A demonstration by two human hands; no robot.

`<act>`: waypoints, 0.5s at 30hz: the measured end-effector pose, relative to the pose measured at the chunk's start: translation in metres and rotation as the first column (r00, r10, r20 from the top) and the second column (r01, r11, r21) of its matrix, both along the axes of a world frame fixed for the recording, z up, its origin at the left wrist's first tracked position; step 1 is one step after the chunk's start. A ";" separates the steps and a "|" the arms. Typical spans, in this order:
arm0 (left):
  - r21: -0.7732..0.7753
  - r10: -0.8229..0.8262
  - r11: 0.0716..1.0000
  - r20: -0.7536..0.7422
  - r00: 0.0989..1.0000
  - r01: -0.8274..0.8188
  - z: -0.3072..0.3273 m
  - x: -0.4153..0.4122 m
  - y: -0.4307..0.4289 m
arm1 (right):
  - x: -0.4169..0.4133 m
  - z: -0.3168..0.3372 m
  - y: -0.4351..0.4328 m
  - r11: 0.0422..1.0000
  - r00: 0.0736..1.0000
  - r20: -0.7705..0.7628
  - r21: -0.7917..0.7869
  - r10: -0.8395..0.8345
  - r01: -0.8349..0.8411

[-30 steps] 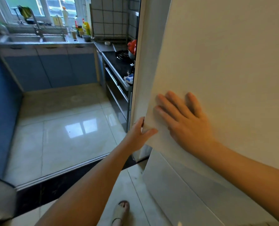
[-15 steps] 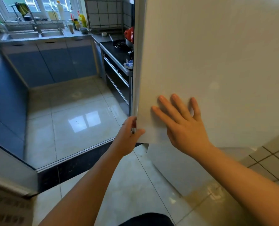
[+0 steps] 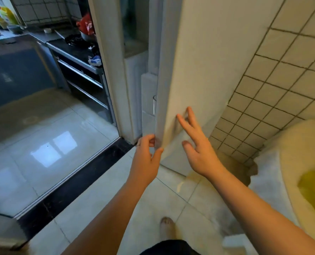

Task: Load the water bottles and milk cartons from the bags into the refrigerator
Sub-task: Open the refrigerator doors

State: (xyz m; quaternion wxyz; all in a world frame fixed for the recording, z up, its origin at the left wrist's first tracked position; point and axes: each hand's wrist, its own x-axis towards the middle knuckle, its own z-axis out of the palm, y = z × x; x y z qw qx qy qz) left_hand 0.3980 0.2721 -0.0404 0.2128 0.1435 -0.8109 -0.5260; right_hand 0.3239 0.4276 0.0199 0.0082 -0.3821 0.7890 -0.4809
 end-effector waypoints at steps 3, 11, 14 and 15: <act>0.005 -0.072 0.997 -0.002 0.997 0.072 0.002 0.018 0.026 | 0.020 0.004 0.029 0.992 0.952 0.307 -0.118 0.003 0.035; -0.013 -0.291 0.956 0.056 0.955 0.292 0.005 0.043 0.100 | 0.063 0.006 0.103 0.871 0.701 0.692 -0.439 0.172 0.220; -0.016 -0.381 0.924 0.070 0.922 0.383 0.005 0.046 0.135 | 0.071 -0.001 0.133 0.835 0.708 0.688 -0.475 0.156 0.277; -0.016 -0.408 0.912 0.077 0.910 0.410 0.005 0.046 0.146 | 0.072 -0.003 0.143 0.821 0.705 0.692 -0.486 0.154 0.298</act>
